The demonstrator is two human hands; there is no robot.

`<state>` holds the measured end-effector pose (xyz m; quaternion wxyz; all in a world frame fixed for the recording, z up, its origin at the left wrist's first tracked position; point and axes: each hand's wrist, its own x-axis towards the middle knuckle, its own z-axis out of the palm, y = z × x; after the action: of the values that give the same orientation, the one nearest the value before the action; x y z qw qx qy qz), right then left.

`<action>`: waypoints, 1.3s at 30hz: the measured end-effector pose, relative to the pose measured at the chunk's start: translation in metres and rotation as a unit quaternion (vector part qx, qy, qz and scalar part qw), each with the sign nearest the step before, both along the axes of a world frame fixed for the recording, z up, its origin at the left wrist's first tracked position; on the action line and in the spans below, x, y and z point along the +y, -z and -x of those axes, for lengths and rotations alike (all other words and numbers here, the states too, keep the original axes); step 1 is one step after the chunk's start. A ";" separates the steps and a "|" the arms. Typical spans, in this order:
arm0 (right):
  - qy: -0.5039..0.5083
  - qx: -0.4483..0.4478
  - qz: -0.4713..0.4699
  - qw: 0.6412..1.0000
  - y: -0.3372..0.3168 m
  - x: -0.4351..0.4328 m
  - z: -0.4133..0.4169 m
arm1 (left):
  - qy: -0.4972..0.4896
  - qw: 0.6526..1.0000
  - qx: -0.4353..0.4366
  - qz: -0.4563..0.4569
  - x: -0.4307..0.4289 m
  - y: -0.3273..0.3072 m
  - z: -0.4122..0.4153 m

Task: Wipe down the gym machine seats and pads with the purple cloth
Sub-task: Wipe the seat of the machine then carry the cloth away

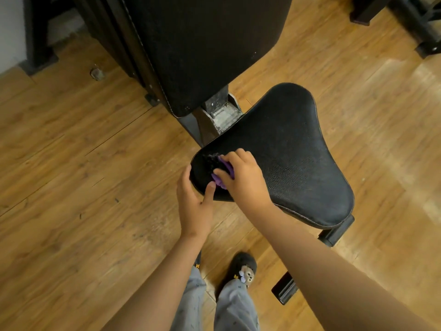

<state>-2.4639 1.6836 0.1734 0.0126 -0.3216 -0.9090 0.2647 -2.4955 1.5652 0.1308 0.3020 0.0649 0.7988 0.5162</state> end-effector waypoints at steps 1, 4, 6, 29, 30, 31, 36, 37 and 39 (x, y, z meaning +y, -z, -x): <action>-0.002 -0.002 -0.007 1.000 0.001 0.010 0.005 | -0.002 1.000 -0.004 0.003 0.001 0.000 0.000; 0.048 -0.011 -0.006 0.999 0.001 0.034 0.023 | -0.003 1.000 -0.009 0.003 0.001 -0.002 0.001; 0.058 -0.005 0.013 0.998 0.000 0.029 0.028 | 0.005 1.000 -0.017 0.001 -0.001 -0.003 0.004; 0.141 -0.052 -0.030 0.988 -0.035 0.075 -0.054 | 0.067 0.984 0.131 0.103 0.000 -0.030 0.012; 0.186 -0.033 -0.011 0.982 -0.039 0.090 -0.056 | 0.081 0.979 0.158 0.100 0.006 -0.030 0.012; 0.225 -0.003 0.017 0.974 -0.043 0.102 -0.057 | 0.097 0.974 0.181 0.100 0.014 -0.029 0.012; 0.261 0.039 0.084 0.961 -0.042 0.136 -0.050 | 0.113 0.955 0.247 0.116 0.055 -0.021 0.019; 0.256 0.038 0.094 0.962 -0.037 0.141 -0.047 | 0.112 0.953 0.252 0.123 0.060 -0.017 0.021; 0.243 0.026 0.093 0.965 -0.030 0.145 -0.041 | 0.115 0.947 0.263 0.145 0.067 -0.010 0.022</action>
<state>-2.4231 1.8289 0.2034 0.0700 -0.5256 -0.7744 0.3451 -2.5171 1.6320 0.1412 0.1444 0.2449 0.9033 0.3212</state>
